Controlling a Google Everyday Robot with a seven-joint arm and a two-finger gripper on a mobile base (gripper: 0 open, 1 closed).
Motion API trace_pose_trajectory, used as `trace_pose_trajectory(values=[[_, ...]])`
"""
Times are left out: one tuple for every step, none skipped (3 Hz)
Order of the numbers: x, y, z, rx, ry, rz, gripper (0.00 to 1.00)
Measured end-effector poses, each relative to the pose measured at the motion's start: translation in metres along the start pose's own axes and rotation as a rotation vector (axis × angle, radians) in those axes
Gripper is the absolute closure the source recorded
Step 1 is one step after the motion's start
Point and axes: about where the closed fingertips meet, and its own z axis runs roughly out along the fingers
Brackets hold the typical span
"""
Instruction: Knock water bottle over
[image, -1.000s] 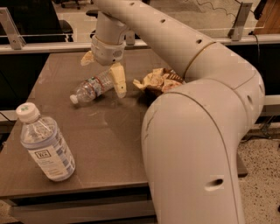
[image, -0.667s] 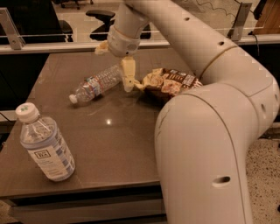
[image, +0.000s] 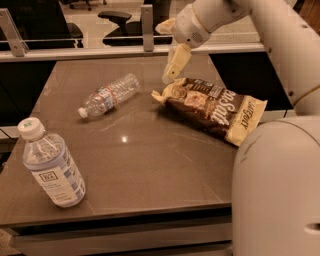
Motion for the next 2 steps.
trace_pose_trajectory(values=[[-0.006,-0.004,-0.048,0.118,-0.1,0.122,0.0],[-0.021,0.007,-0.075,0.169,-0.191,0.217,0.0]])
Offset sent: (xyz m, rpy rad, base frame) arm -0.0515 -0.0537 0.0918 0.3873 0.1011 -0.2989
